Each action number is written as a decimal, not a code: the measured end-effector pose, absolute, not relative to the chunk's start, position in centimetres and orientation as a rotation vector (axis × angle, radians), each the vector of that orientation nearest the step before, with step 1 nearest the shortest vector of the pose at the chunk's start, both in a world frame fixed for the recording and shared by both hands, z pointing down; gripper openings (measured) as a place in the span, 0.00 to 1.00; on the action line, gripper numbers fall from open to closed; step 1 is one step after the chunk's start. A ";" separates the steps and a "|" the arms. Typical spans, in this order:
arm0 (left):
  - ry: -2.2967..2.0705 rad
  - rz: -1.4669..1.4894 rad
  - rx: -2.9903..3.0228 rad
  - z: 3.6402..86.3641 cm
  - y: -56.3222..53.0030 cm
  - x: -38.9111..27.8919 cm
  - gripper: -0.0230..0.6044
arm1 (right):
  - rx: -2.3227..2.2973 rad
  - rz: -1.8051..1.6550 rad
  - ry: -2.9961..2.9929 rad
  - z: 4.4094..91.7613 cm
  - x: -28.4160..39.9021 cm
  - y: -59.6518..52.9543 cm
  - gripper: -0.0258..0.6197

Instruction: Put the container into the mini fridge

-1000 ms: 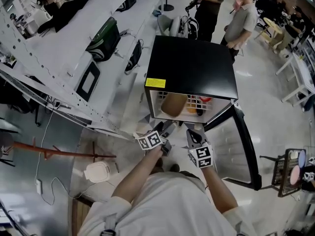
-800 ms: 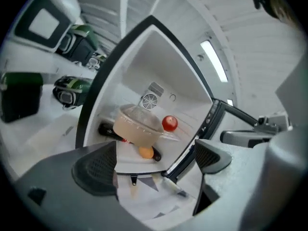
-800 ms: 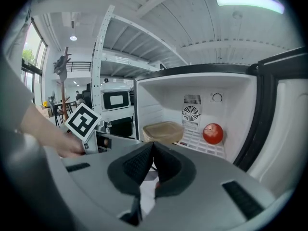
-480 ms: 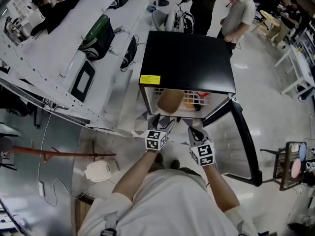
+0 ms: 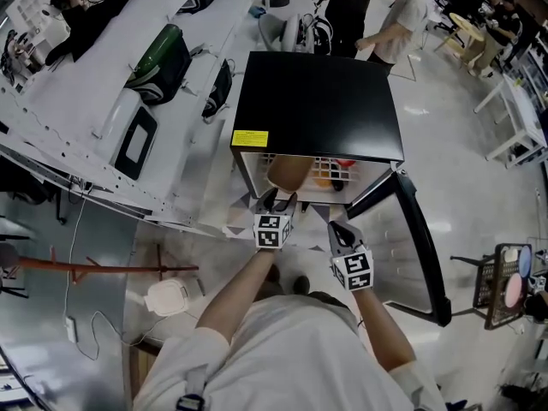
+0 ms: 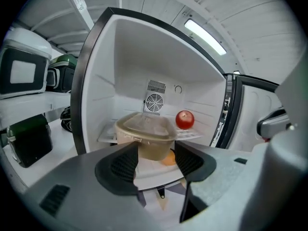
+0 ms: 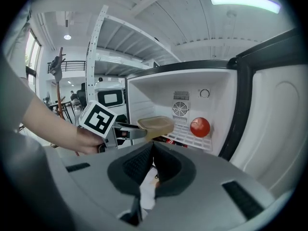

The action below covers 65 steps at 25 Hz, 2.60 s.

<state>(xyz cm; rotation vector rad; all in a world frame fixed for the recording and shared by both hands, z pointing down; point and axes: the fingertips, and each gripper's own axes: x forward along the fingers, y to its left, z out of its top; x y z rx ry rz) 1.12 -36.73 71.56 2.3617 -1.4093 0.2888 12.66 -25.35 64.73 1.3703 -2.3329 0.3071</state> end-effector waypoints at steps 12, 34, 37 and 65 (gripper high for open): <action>-1.409 0.297 2.333 72.1 -40.3 3.7 0.41 | 1.343 0.304 -2.355 64.6 13.7 -25.4 0.05; -1.434 0.026 2.373 64.4 -32.6 0.6 0.32 | 1.247 0.315 -2.494 63.7 12.4 -24.4 0.05; -1.427 0.024 2.424 62.8 -30.6 0.1 0.25 | 1.238 0.297 -2.519 62.7 11.7 -24.0 0.05; -1.093 0.016 2.679 56.6 -19.4 -8.6 0.04 | 1.641 0.261 -2.382 56.3 6.8 -15.0 0.05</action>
